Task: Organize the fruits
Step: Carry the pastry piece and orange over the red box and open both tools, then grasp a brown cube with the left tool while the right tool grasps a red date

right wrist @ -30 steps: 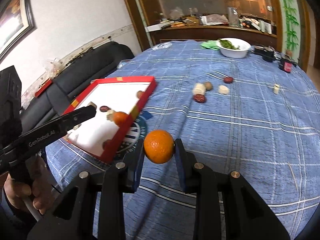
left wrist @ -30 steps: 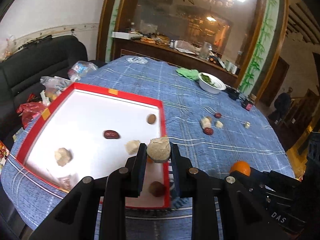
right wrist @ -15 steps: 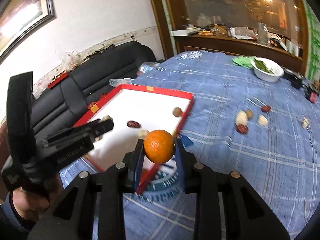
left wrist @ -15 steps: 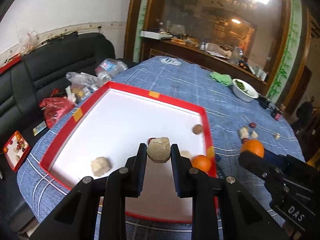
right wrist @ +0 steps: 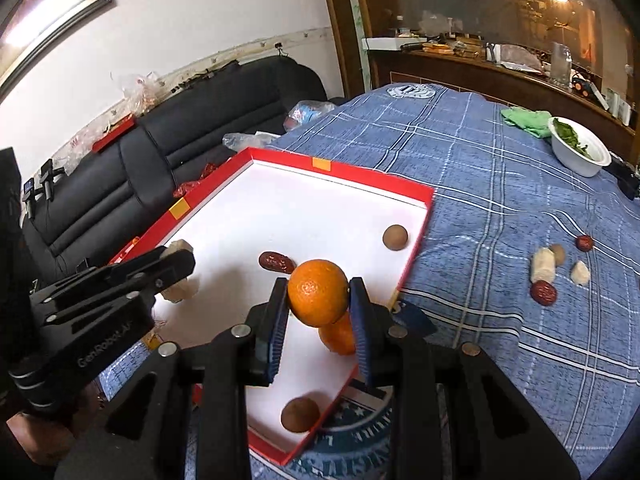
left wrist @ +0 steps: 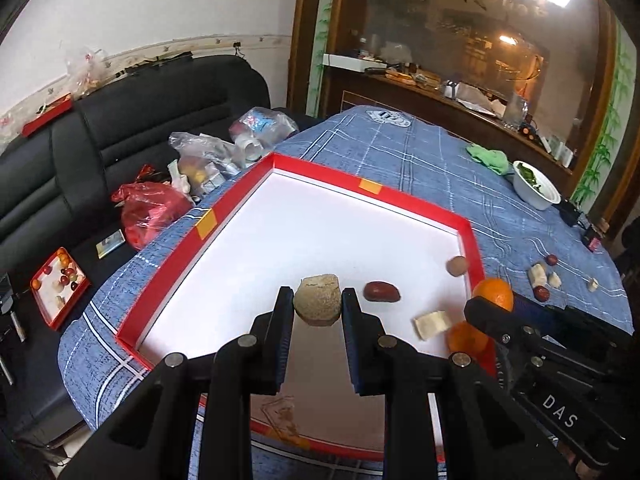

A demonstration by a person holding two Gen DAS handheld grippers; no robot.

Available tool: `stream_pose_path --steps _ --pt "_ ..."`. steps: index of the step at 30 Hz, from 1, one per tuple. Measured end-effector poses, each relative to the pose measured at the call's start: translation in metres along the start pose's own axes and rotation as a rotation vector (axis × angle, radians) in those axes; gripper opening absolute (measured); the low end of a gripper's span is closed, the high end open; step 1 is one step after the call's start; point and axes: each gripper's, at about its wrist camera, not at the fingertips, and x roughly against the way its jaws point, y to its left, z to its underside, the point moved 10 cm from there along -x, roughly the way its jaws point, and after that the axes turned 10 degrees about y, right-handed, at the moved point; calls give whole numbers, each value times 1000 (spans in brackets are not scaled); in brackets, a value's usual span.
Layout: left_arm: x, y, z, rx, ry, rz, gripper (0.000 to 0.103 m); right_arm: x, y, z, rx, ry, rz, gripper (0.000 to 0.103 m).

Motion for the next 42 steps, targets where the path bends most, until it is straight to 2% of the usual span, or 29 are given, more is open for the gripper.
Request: stream_pose_path --steps 12,28,32,33,34,36,38,39,42 --pt "-10 15 -2 23 22 -61 23 -23 6 -16 18 30 10 32" --pt "-10 19 -2 36 22 -100 23 -34 13 -20 26 42 13 32" --pt "-11 24 -3 47 21 -130 24 -40 14 -17 23 65 6 32" --pt "-12 25 -2 51 31 -135 28 -41 14 -16 25 68 5 33" --pt "-13 27 -2 56 42 -143 46 -42 15 -16 27 72 4 33" --pt "-10 27 -2 58 27 -152 60 -44 18 -15 38 82 -1 33" --pt "-6 29 -2 56 13 -181 71 -45 18 -14 48 91 19 47" --pt "-5 30 -2 64 14 -188 73 -43 17 -14 48 82 21 57" --pt "3 28 -5 89 -14 -159 73 -36 16 -14 41 66 6 67"
